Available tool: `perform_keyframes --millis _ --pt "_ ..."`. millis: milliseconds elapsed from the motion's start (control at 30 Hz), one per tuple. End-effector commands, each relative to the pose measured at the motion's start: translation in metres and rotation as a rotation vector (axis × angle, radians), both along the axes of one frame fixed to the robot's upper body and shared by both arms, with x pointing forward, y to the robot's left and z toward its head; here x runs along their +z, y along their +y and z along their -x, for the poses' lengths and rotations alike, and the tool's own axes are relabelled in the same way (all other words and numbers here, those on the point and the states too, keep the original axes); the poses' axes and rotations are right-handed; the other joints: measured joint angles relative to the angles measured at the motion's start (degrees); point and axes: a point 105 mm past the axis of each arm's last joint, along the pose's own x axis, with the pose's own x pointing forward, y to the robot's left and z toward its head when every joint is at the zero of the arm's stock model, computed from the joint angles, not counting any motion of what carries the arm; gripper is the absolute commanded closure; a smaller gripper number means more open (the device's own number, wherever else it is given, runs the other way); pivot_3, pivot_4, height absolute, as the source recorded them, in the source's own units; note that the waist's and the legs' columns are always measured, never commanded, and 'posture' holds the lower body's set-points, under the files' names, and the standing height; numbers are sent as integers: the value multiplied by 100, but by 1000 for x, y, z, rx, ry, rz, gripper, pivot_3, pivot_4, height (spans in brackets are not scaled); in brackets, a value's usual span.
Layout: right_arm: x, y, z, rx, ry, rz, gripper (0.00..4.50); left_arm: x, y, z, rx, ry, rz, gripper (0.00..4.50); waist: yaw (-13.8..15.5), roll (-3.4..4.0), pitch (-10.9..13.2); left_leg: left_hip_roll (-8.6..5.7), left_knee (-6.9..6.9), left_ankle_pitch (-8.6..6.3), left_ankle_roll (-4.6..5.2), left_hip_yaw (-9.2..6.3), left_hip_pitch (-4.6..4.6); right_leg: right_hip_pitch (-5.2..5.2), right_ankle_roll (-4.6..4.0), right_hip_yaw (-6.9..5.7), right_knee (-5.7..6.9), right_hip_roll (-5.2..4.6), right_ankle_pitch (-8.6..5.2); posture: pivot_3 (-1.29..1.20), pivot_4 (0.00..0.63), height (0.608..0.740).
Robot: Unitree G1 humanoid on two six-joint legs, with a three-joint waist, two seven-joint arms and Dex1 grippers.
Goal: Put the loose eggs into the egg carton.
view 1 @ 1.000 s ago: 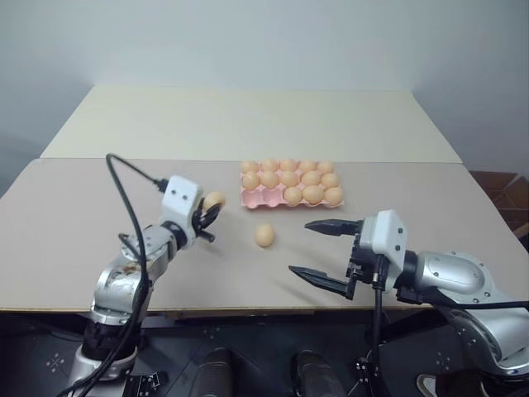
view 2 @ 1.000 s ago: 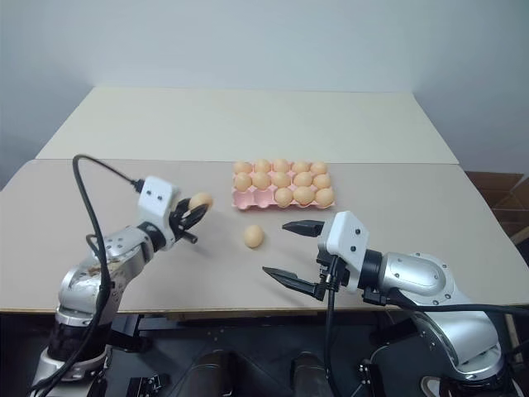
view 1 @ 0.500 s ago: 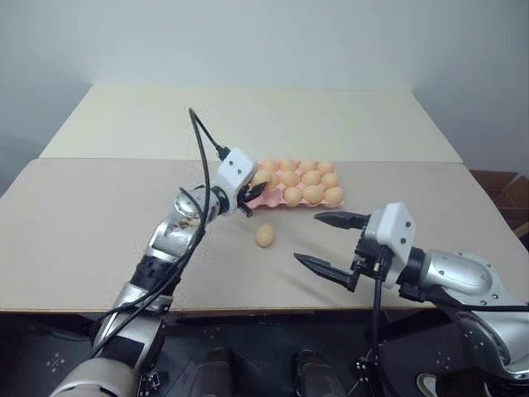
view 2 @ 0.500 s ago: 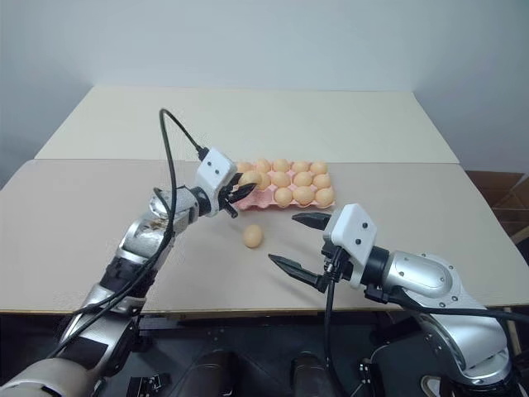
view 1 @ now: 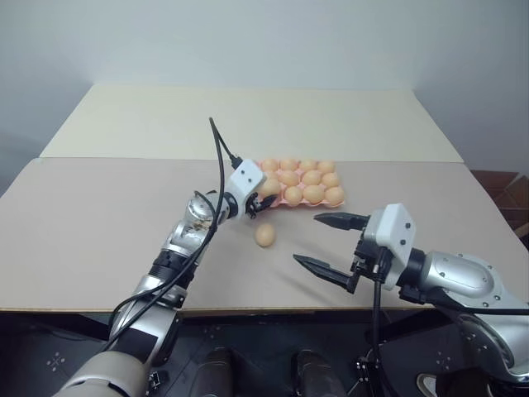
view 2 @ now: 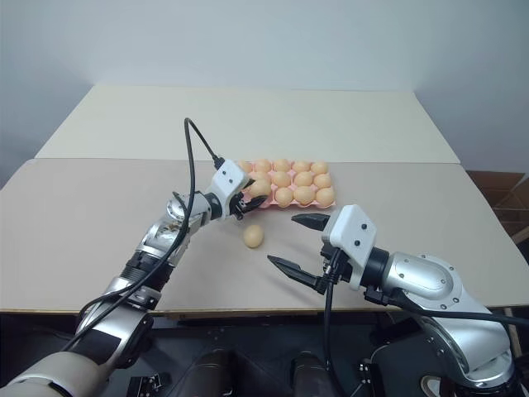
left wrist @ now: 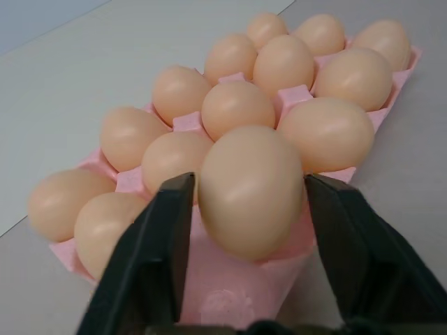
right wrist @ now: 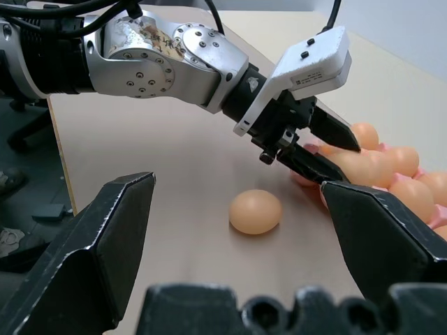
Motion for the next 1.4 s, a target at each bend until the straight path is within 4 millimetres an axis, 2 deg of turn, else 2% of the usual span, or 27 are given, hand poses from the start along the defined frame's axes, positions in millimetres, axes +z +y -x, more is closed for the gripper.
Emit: perform_keyframes --millis 33,233,433,467,567,700,800,1000,1133,1300,1400 --pt "8 0 6 7 -43 3 0 26 3 1 -10 -92 29 447 1 0 0 0 0 0 0 -1 0 0 0 0 0 0 0 0 150 740" --pt "7 0 7 7 -43 3 0 45 19 12 31 -138 86 447 -7 0 0 0 0 0 0 -1 0 0 0 0 1 0 0 0 150 740" --pt "7 -1 8 -3 -36 -5 0 56 39 40 97 -102 187 447 -20 1 0 1 2 0 0 -3 2 2 1 0 4 -1 1 0 150 740" --pt "6 -2 8 -12 -30 -13 0 55 43 47 113 -81 206 447 -22 1 0 1 2 0 0 -4 3 2 1 1 6 -1 1 0 150 740" --pt "6 -5 7 -70 -6 -55 0 43 56 71 162 -18 226 6 -58 1 -1 2 1 0 0 -5 6 3 1 1 8 -1 0 0 150 740" --pt "0 -15 8 -196 49 -123 0 25 68 102 235 51 225 6 -63 1 0 4 1 0 0 -7 11 6 1 2 16 -3 0 0 150 740" --pt "-8 -18 14 -227 82 -127 0 12 73 116 280 103 237 6 -45 1 0 3 3 0 -1 -6 20 13 0 1 17 -5 0 0 150 740" --pt "-21 -16 31 -171 160 -96 0 -6 63 133 255 227 246 6 -57 1 -1 4 7 1 -1 -6 33 24 3 1 17 -3 -2 0 150 740" --pt "-27 -16 41 -124 214 -67 0 -17 46 138 176 301 201 6 -55 1 -1 4 7 1 -1 -7 38 33 16 1 13 -1 -12 0 150 740" --pt "-28 -15 42 -129 212 -61 0 -31 28 139 98 337 103 6 -52 1 -1 3 7 1 -1 -9 38 35 16 1 9 -2 -13 0 150 740" --pt "-29 -16 43 -134 210 -58 0 -35 21 132 98 335 86 6 -47 1 -1 3 7 1 -1 -9 38 35 16 1 7 -2 -14 0 150 740"
